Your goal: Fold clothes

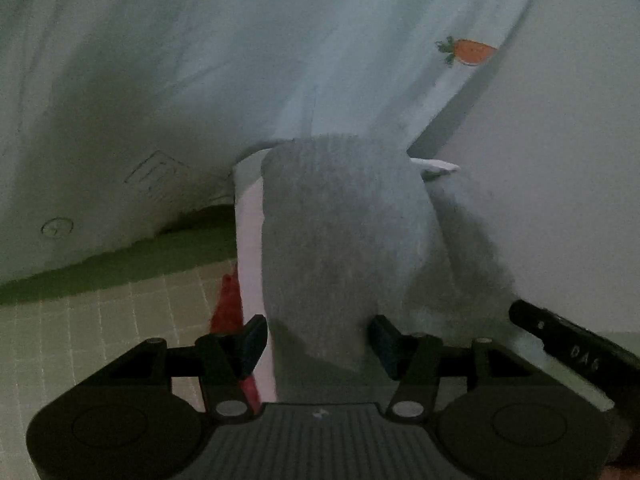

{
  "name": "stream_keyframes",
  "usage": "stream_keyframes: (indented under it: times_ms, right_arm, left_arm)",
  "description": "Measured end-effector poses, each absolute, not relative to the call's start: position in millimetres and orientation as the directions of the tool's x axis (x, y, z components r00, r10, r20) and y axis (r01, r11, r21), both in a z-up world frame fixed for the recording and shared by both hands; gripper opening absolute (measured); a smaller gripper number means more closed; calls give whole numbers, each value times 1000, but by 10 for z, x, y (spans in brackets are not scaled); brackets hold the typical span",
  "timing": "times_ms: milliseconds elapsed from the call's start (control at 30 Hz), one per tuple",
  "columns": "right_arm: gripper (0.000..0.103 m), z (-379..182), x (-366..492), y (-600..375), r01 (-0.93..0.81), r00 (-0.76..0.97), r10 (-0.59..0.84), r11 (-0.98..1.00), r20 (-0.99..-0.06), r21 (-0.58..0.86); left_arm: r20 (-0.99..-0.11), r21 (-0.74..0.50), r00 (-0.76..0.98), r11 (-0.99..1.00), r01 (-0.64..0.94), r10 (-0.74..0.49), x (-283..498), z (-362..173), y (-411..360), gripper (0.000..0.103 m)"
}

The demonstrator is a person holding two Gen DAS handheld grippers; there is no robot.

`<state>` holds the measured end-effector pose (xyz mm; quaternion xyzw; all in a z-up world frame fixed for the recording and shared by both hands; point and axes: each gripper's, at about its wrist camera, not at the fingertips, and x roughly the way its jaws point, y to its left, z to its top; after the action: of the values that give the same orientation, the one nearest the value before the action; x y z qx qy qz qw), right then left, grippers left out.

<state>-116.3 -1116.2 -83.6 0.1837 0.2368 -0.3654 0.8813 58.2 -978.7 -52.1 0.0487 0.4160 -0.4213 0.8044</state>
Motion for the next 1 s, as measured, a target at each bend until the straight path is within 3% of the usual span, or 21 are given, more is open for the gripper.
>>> stream_keyframes:
  times_ms: [233, 367, 500, 667, 1000]
  right_arm:
    - [49, -770, -1320, -11063, 763, 604, -569, 616, -558, 198]
    - [77, -548, -1573, -10769, 769, 601, -603, 616, -525, 174]
    - [90, -374, -1914, -10377, 765, 593, -609, 630, -526, 133]
    - [100, -313, -2324, -9889, 757, 589, -600, 644, -541, 110]
    - [103, -526, -3053, -9178, 747, 578, -558, 656, -596, 110]
  left_arm:
    - [-652, -217, 363, 622, 753, -666, 445, -307, -9516, 77]
    - [-616, -178, 395, 609, 773, -681, 301, -119, -9339, 82]
    - [-597, -198, 418, 631, 750, -684, -101, 70, -8915, 96]
    - [-620, -212, 389, 623, 753, -681, -504, 136, -8435, 99]
    - [-684, -191, 357, 629, 753, -636, -1312, -22, -7768, 103]
